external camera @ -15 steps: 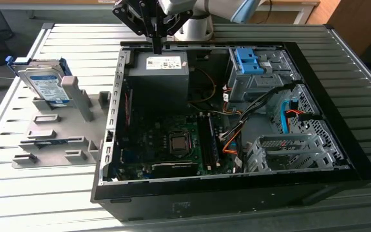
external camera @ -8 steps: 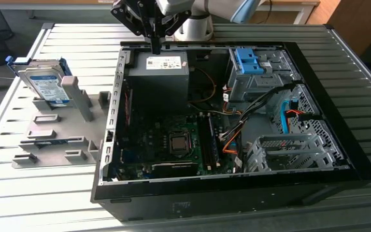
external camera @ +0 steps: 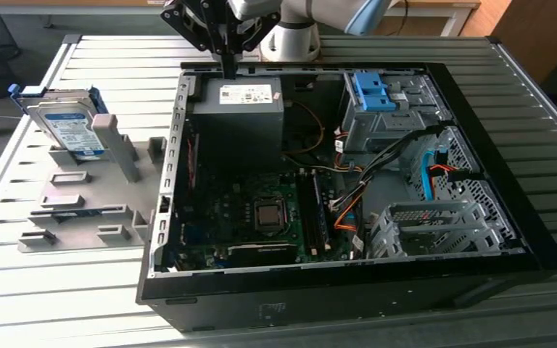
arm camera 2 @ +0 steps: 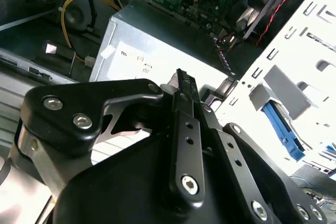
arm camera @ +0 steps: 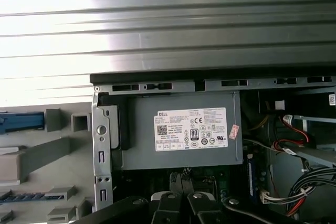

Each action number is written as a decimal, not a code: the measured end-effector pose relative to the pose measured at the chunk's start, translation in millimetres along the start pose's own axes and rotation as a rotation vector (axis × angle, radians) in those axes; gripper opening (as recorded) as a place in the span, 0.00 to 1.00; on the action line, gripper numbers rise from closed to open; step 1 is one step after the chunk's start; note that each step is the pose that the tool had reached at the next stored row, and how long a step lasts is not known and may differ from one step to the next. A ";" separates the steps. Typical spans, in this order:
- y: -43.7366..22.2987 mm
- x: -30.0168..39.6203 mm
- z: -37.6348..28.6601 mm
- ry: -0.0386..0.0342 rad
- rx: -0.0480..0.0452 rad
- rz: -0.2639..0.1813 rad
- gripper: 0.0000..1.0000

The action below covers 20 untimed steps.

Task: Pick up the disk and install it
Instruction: 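Reach for the disk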

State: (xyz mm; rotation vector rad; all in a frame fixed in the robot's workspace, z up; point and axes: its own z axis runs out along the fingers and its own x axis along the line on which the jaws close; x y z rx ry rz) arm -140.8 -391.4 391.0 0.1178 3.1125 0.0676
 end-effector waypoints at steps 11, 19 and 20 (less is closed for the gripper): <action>6.3 17.5 0.1 -0.0001 -0.0001 0.000 0.11; 5.8 23.8 -0.1 0.0000 0.0000 0.000 0.11; 5.6 26.2 -0.2 0.0000 -0.0001 0.000 0.11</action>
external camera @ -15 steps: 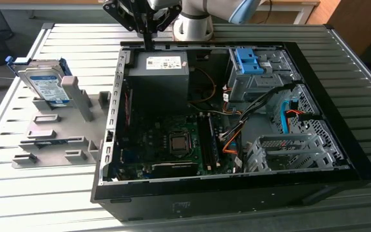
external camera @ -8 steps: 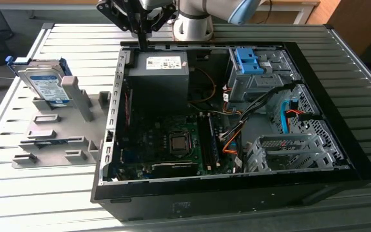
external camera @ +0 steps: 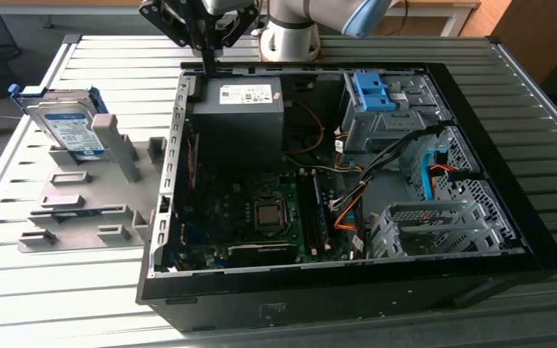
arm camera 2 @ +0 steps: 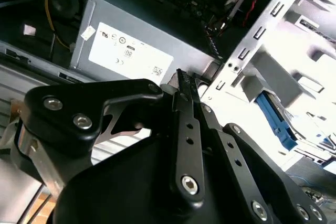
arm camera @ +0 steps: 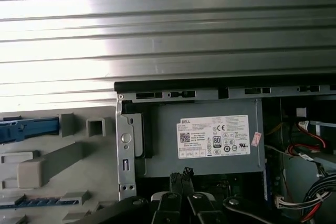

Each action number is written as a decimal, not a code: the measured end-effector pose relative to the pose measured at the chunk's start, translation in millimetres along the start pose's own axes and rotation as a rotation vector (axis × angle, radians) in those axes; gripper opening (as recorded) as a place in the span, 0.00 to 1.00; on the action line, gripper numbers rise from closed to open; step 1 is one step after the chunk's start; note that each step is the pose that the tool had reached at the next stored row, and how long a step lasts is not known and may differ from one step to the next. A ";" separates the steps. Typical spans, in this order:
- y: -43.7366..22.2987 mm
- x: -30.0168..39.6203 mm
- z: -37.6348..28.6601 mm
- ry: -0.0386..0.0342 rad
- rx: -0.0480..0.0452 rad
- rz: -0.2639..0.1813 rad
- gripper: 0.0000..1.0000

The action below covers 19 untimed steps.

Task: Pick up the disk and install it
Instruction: 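Reach for the disk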

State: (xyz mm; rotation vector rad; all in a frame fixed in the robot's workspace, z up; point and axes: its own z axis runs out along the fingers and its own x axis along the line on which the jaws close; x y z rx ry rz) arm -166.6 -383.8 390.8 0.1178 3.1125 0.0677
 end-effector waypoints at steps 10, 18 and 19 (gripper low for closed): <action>1.2 15.3 -0.3 0.0000 0.0001 0.000 0.11; 3.0 25.7 -0.3 0.0000 0.0001 0.000 0.11; 3.1 26.9 -0.2 0.0000 0.0000 0.000 0.11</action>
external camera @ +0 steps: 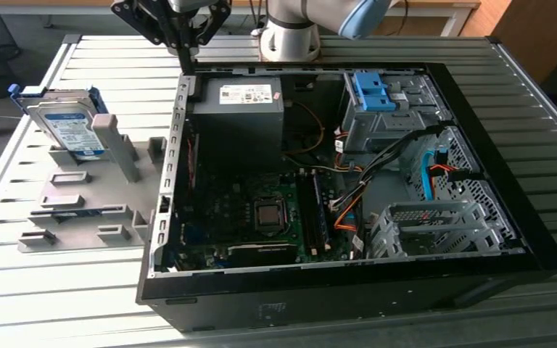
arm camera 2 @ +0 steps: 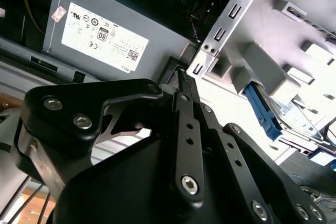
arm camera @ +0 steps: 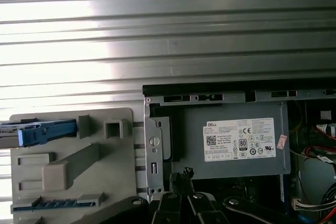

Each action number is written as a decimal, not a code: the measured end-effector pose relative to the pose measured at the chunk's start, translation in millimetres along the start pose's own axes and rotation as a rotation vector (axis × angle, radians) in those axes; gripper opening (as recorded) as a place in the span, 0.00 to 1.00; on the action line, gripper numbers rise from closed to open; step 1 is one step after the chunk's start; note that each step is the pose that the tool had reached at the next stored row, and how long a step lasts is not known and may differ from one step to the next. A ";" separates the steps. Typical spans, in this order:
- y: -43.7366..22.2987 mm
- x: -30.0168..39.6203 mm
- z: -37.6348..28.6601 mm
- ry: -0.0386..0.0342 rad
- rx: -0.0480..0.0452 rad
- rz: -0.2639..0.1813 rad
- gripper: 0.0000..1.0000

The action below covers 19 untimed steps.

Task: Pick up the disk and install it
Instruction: 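Reach for the disk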

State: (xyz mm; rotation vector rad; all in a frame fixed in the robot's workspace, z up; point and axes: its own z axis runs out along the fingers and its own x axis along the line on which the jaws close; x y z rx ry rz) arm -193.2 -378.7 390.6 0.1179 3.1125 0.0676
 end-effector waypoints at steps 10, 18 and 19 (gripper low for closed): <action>-0.2 9.4 0.1 0.0000 0.0000 0.000 0.11; -0.5 18.1 0.3 0.0000 -0.0001 0.000 0.11; -0.5 19.2 0.3 0.0001 0.0000 0.000 0.11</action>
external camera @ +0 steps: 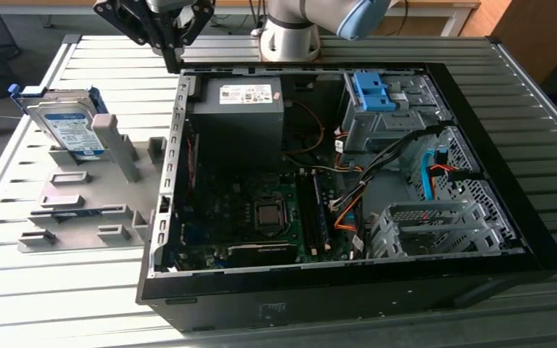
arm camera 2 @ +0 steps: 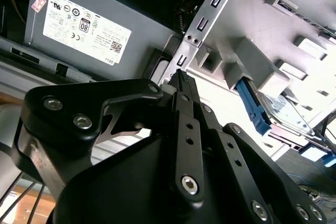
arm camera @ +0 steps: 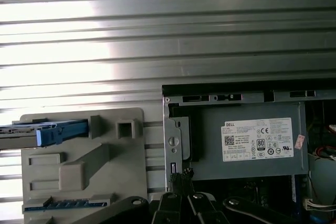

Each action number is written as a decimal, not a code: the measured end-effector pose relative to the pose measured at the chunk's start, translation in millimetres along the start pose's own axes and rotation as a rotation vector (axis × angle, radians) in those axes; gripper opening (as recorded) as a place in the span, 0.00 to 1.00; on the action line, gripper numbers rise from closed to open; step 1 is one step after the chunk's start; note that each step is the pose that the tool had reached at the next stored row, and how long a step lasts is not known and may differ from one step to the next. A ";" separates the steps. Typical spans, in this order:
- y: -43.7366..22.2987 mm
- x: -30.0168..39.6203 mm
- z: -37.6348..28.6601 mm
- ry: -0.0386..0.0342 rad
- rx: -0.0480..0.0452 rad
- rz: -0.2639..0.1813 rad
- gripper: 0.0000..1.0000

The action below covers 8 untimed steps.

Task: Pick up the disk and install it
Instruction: 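Reach for the disk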

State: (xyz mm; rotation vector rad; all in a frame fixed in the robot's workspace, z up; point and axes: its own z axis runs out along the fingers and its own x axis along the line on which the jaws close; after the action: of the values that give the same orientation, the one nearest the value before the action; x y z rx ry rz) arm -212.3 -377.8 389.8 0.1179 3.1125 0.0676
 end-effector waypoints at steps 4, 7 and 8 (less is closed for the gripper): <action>0.4 5.8 0.0 0.0000 0.0000 0.000 0.11; 1.2 11.5 0.0 0.0000 0.0000 0.000 0.11; 1.4 13.5 0.1 0.0000 0.0000 0.000 0.11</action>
State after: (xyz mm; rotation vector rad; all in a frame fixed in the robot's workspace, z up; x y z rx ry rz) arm -225.7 -375.3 389.4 0.1180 3.1126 0.0676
